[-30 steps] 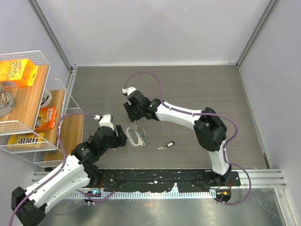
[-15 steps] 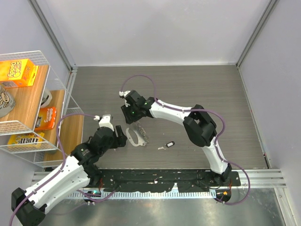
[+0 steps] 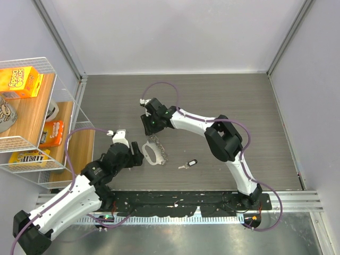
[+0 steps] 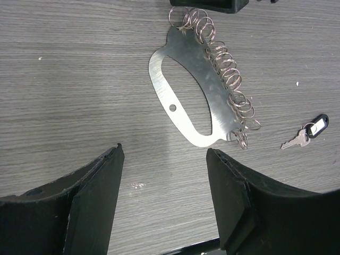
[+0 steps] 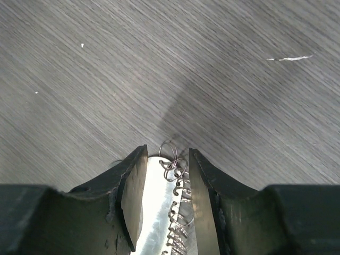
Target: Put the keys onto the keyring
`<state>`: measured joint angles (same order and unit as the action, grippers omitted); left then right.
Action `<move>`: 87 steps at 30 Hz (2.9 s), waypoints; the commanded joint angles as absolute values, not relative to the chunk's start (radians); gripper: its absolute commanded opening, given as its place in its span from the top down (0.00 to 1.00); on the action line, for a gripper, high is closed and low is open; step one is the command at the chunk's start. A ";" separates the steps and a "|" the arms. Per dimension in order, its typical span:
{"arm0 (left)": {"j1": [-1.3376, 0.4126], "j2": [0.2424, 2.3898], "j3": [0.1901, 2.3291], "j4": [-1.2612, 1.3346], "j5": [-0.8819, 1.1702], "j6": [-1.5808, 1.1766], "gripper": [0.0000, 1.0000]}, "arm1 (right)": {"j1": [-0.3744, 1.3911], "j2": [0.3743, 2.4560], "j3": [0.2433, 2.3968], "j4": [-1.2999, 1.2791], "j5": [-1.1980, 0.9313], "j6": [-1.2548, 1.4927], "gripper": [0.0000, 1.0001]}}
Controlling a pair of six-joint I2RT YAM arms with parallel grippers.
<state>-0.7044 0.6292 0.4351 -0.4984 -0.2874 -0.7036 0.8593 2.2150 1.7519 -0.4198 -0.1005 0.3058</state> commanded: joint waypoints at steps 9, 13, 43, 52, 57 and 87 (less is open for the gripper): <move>-0.698 0.632 0.448 -0.483 -0.290 -0.712 0.29 | 0.861 2.255 1.815 -0.423 -0.147 0.311 0.58; -0.698 0.632 0.445 -0.480 -0.291 -0.712 0.29 | 0.861 2.249 1.796 -0.431 -0.155 0.305 0.61; -0.698 0.617 0.442 -0.486 -0.288 -0.723 0.29 | 0.861 2.201 1.798 -0.431 -0.150 0.259 0.66; -0.698 0.603 0.440 -0.499 -0.298 -0.721 0.29 | 0.861 2.215 1.851 -0.445 -0.158 0.242 0.65; -0.698 0.603 0.440 -0.497 -0.296 -0.721 0.29 | 0.861 2.232 1.870 -0.460 -0.175 0.230 0.65; -0.699 0.601 0.443 -0.497 -0.287 -0.735 0.29 | 0.864 2.269 1.824 -0.486 -0.255 0.221 0.66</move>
<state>-0.7044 0.6121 0.4351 -0.4999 -0.2871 -0.7258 0.8577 2.2864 1.8324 -0.4950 -0.2333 0.2375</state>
